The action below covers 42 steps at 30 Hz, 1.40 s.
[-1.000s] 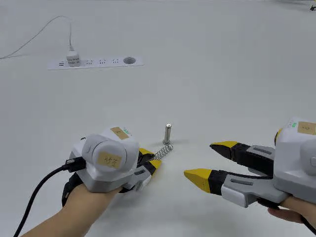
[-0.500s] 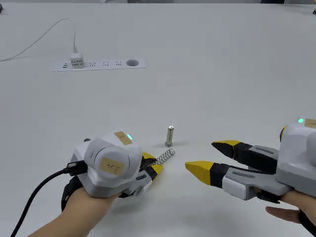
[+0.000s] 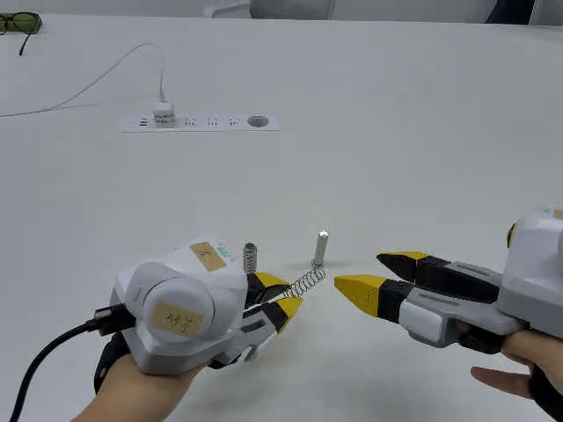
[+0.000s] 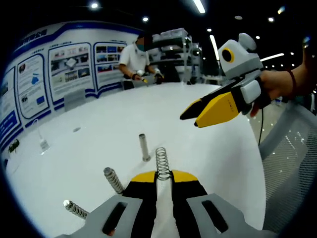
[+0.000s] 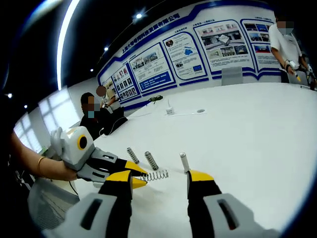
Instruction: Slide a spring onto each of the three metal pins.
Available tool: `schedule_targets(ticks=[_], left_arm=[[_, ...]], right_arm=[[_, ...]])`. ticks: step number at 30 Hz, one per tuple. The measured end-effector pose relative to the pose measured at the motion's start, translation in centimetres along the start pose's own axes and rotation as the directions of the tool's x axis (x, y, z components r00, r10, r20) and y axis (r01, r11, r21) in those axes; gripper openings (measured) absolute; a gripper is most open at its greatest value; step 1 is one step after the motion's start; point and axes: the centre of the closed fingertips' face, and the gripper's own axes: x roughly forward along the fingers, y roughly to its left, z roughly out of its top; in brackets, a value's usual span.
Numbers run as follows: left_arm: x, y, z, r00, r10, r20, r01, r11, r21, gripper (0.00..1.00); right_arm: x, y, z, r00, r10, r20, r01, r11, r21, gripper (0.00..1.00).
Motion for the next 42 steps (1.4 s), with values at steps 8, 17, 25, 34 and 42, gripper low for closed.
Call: schedule_targets(ticks=[8, 17, 25, 34, 42], left_arm=[[-1.6, -0.2, 1.5, 0.9932, -0.017, 0.115, 0.034, 0.988, -0.149, 0.10], [-2.7, -0.2, 2.2, 0.9841, -0.008, 0.177, 0.044, 0.980, -0.196, 0.10], [-3.3, -0.8, 2.8, 0.9767, -0.023, 0.213, 0.071, 0.973, -0.221, 0.10], [-4.1, -1.0, 3.2, 0.9683, -0.028, 0.248, 0.091, 0.965, -0.245, 0.10], [-4.3, -1.2, 3.8, 0.9593, -0.035, 0.280, 0.110, 0.961, -0.255, 0.10]], right_arm=[[0.8, 1.0, 0.7, 0.9981, 0.059, 0.018, -0.060, 0.996, 0.059, 0.43], [1.6, 1.7, 0.5, 0.9941, 0.106, 0.021, -0.108, 0.982, 0.152, 0.38], [2.2, 2.9, 0.6, 0.9855, 0.167, 0.028, -0.169, 0.952, 0.257, 0.30], [2.5, 3.9, 1.0, 0.9764, 0.205, 0.066, -0.215, 0.896, 0.388, 0.25], [2.6, 4.4, 1.0, 0.9742, 0.217, 0.063, -0.223, 0.884, 0.411, 0.20]])
